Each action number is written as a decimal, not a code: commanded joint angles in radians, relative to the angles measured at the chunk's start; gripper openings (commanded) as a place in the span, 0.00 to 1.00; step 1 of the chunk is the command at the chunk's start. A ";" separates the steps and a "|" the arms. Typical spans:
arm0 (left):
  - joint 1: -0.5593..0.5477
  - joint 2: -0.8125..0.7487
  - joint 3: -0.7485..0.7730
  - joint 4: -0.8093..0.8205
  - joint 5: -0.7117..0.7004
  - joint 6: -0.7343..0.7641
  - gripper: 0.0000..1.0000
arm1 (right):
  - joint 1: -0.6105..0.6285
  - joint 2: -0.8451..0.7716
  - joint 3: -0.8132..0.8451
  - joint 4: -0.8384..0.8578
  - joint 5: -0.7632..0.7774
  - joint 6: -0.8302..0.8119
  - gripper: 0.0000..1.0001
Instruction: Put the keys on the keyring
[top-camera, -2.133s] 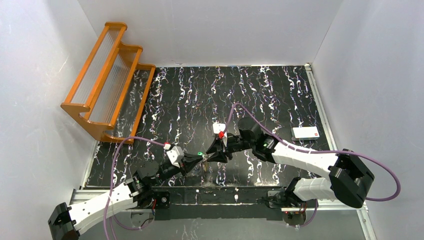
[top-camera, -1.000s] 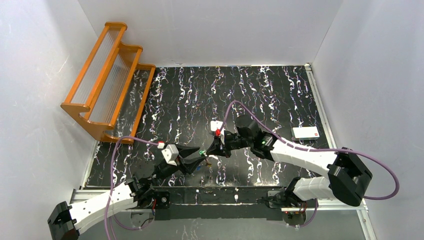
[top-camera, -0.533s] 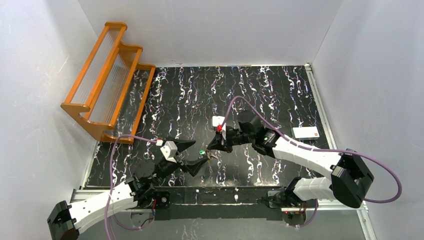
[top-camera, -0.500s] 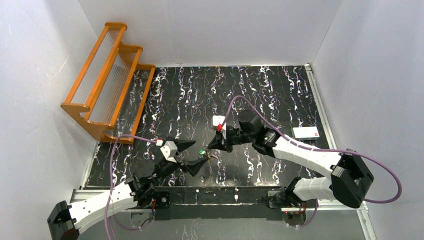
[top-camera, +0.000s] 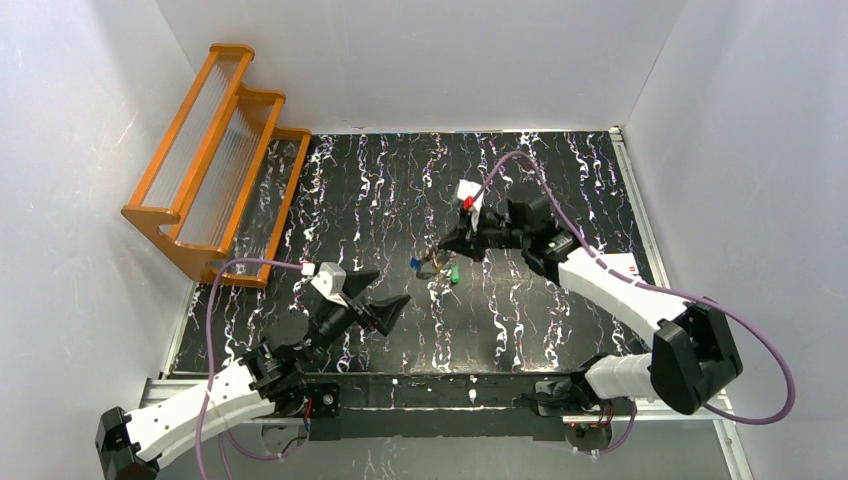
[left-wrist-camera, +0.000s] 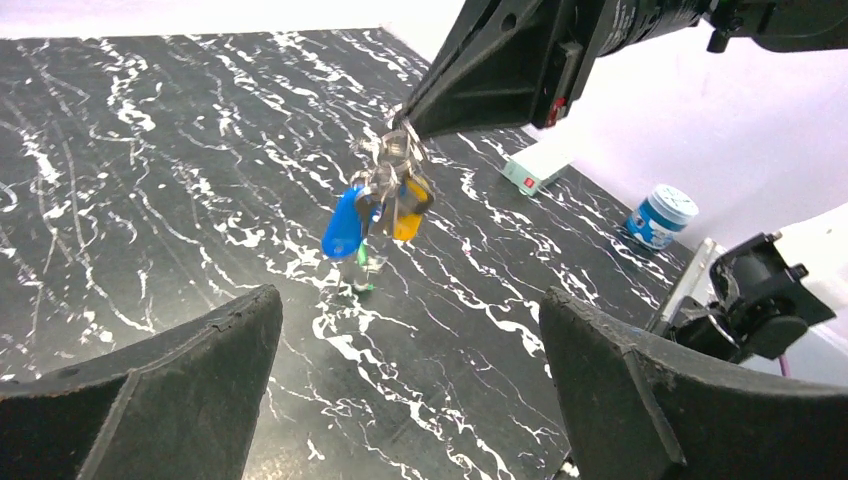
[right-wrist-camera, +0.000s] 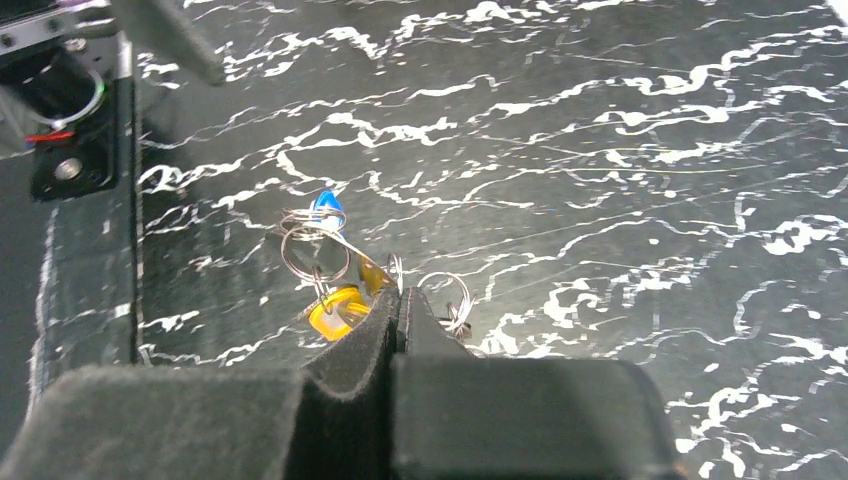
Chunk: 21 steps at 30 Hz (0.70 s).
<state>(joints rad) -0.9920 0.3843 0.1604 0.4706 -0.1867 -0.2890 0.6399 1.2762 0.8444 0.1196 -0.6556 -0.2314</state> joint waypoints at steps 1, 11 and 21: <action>-0.003 0.001 0.063 -0.130 -0.125 -0.052 0.98 | -0.039 0.074 0.141 0.042 0.014 0.005 0.01; -0.002 0.025 0.050 -0.134 -0.117 -0.089 0.98 | -0.061 0.378 0.423 0.185 -0.032 0.075 0.01; -0.003 0.057 0.045 -0.138 -0.117 -0.114 0.98 | -0.068 0.572 0.297 0.418 -0.176 0.115 0.01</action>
<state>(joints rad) -0.9920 0.4328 0.1940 0.3286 -0.2817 -0.3912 0.5762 1.8206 1.2175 0.3534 -0.7303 -0.1505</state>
